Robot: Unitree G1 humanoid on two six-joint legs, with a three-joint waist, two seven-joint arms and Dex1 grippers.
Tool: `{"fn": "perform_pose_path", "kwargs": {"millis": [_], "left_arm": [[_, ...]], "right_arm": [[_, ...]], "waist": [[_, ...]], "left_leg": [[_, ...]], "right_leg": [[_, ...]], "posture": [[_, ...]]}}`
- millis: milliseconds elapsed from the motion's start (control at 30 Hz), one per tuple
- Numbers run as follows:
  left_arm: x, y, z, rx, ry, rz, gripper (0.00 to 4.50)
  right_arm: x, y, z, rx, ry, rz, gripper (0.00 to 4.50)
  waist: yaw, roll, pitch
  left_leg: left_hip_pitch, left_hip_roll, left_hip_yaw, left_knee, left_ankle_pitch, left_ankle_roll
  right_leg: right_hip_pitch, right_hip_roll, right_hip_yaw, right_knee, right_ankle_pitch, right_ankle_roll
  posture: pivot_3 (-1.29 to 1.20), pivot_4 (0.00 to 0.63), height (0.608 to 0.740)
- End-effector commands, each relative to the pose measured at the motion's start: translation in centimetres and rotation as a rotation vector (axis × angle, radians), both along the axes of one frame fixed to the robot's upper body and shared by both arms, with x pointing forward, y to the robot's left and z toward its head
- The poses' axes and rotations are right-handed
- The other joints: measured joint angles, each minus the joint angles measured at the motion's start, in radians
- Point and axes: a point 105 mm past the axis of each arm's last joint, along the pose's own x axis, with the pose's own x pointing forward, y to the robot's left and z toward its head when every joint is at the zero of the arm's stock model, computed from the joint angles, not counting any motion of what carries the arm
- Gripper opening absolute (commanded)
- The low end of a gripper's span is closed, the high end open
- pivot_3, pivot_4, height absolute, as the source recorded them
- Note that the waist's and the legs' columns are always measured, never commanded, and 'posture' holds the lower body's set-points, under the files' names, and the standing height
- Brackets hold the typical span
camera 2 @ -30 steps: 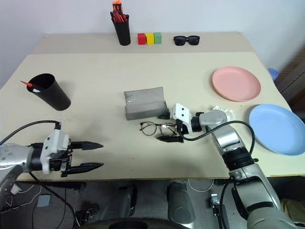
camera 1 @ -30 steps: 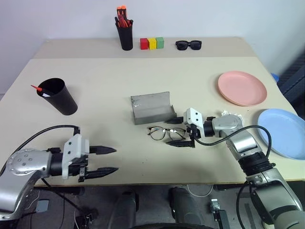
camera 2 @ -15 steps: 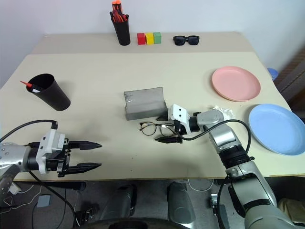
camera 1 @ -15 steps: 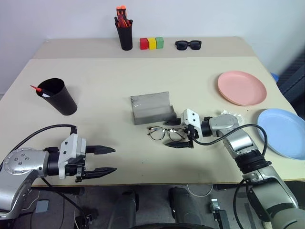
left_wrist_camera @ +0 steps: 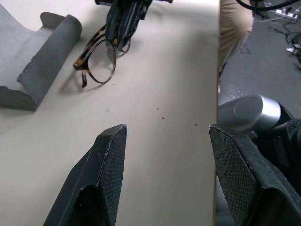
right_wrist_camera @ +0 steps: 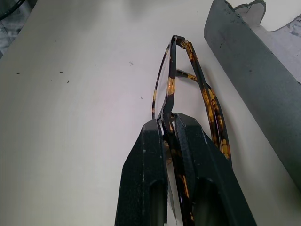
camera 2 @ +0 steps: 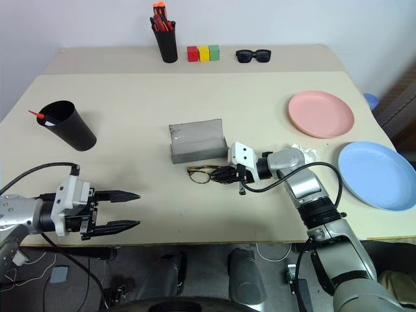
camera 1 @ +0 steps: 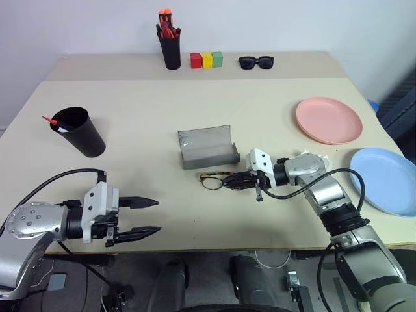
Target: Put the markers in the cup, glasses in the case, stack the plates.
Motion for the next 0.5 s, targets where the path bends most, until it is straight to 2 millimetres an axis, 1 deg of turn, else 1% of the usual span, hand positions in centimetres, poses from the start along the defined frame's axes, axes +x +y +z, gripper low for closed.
{"fn": "perform_pose_path", "kwargs": {"millis": [33, 167, 267, 333, 400, 500], "left_arm": [[-0.2, -0.6, 0.3, -0.012, -0.026, -0.018, 2.85], [-0.4, -0.7, 0.3, -0.023, -0.021, -0.012, 2.85], [-0.4, -0.8, 0.3, -0.026, -0.021, -0.007, 2.85], [-0.3, -0.8, 0.3, -0.030, -0.025, -0.002, 2.85], [-0.2, -0.8, 0.4, -0.032, -0.031, 0.005, 2.85], [-0.2, -0.9, 0.5, -0.035, -0.040, 0.017, 2.85]], "right_arm": [[0.1, -0.3, 1.9, 0.074, -0.004, -0.016, 0.03], [-0.7, -0.1, 5.8, 0.223, 0.002, 0.050, 0.03], [-0.7, 0.0, 8.4, 0.306, -0.010, 0.073, 0.03], [-0.2, 0.1, 9.3, 0.323, -0.030, 0.073, 0.03], [0.7, 0.3, 9.9, 0.337, -0.058, 0.058, 0.03], [2.1, 0.9, 9.9, 0.340, -0.106, 0.047, 0.03]], "waist": [[0.000, 0.000, 0.000], [0.001, 0.001, 0.001], [0.000, 0.001, 0.001], [-0.001, 0.001, 0.001], [-0.001, 0.001, 0.001], [0.000, 0.001, 0.001]], "left_leg": [[0.000, 0.000, 0.000, 0.000, 0.000, 0.000], [-0.001, 0.000, 0.000, 0.000, 0.000, 0.000], [-0.001, 0.000, 0.000, 0.000, 0.000, 0.000], [-0.001, 0.000, 0.000, 0.000, 0.000, 0.000], [-0.001, 0.000, 0.000, -0.001, 0.000, 0.000], [-0.001, 0.000, 0.000, -0.001, 0.000, 0.000]], "right_leg": [[0.000, 0.000, 0.000, 0.000, 0.000, 0.000], [-0.001, 0.000, 0.000, 0.000, 0.000, 0.000], [-0.001, 0.000, 0.000, 0.000, 0.000, 0.000], [-0.001, 0.000, 0.000, 0.000, 0.000, 0.000], [-0.001, 0.000, 0.000, 0.000, 0.000, 0.000], [-0.002, 0.000, 0.000, 0.000, 0.000, 0.000]], "posture": [[0.00, 0.150, 0.740], [0.00, 0.150, 0.740], [0.00, 0.150, 0.740], [0.00, 0.150, 0.740], [0.00, 0.150, 0.740], [0.00, 0.150, 0.740]]}}
